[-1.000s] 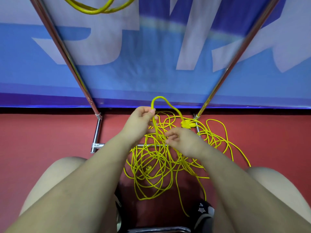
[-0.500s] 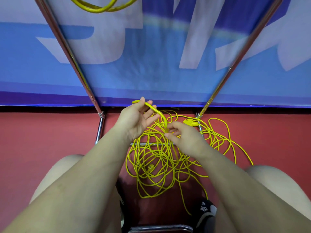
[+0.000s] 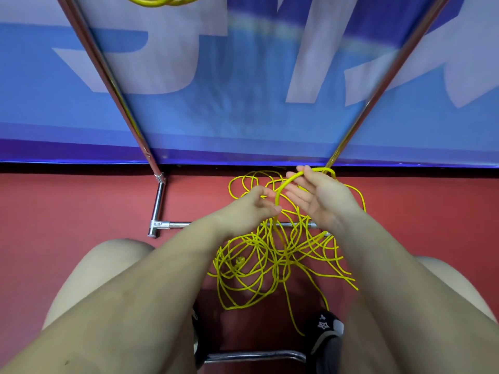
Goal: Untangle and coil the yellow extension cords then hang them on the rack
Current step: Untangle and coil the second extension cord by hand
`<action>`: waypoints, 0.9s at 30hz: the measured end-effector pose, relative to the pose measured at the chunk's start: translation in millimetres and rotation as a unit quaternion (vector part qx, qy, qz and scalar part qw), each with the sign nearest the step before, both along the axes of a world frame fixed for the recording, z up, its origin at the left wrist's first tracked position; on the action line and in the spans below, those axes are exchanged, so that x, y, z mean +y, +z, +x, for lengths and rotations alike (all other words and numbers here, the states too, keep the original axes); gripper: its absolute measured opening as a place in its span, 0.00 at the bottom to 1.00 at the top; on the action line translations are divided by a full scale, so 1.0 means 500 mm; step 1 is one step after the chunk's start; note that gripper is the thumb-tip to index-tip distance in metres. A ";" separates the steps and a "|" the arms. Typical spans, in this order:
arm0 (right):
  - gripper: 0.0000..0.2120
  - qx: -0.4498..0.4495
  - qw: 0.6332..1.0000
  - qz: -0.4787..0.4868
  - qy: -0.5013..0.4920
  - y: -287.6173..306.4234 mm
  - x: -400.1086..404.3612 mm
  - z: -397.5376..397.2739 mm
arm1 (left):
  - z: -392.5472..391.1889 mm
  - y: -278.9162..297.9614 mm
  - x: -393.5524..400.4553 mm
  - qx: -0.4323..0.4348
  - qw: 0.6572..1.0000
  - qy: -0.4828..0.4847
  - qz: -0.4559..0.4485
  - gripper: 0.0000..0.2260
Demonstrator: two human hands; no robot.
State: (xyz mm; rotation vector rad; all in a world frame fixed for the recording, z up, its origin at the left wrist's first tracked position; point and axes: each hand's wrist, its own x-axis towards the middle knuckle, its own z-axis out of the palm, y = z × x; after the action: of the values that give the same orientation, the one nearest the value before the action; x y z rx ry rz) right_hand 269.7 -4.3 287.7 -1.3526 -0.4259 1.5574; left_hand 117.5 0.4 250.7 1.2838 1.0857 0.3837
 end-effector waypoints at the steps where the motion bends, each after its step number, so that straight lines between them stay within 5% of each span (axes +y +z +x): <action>1: 0.07 0.023 1.000 0.011 -0.007 0.003 0.002 0.000 | 0.002 0.001 0.001 0.002 1.000 0.005 0.023 0.07; 5: 0.07 0.035 0.998 0.054 0.026 0.011 0.006 0.002 | 0.007 0.013 0.008 -0.038 0.995 0.080 0.036 0.07; 7: 0.10 -0.116 0.983 0.040 0.138 -0.004 -0.002 -0.001 | 0.003 0.024 0.015 -0.064 0.987 0.146 0.018 0.05; 9: 0.15 -0.348 0.885 0.039 0.307 -0.032 -0.017 -0.010 | -0.004 0.035 0.025 -0.100 0.971 0.215 -0.007 0.03; 11: 0.19 -0.462 0.780 0.051 0.418 -0.062 -0.029 -0.017 | -0.014 0.045 0.036 -0.145 0.950 0.272 -0.042 0.05; 18: 0.05 -0.594 0.717 0.069 0.359 -0.062 -0.023 -0.009 | -0.038 0.055 0.062 -0.277 0.871 0.389 -0.116 0.07; 22: 0.07 -0.577 0.733 0.074 0.354 -0.060 -0.021 -0.006 | -0.041 0.058 0.063 -0.311 0.844 0.415 -0.136 0.07; 25: 0.03 -0.457 0.820 0.087 0.333 -0.049 -0.020 -0.011 | -0.041 0.062 0.062 -0.314 0.851 0.400 -0.129 0.06; 27: 0.04 -0.368 0.875 0.076 0.306 -0.036 -0.021 -0.016 | -0.037 0.058 0.056 -0.258 0.892 0.351 -0.123 0.04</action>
State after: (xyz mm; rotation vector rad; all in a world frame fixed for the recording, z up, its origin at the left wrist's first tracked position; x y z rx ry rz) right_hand 261.9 -14.5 269.8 -1.7566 -1.5414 1.3732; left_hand 99.2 28.4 279.4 0.4708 1.0592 1.0330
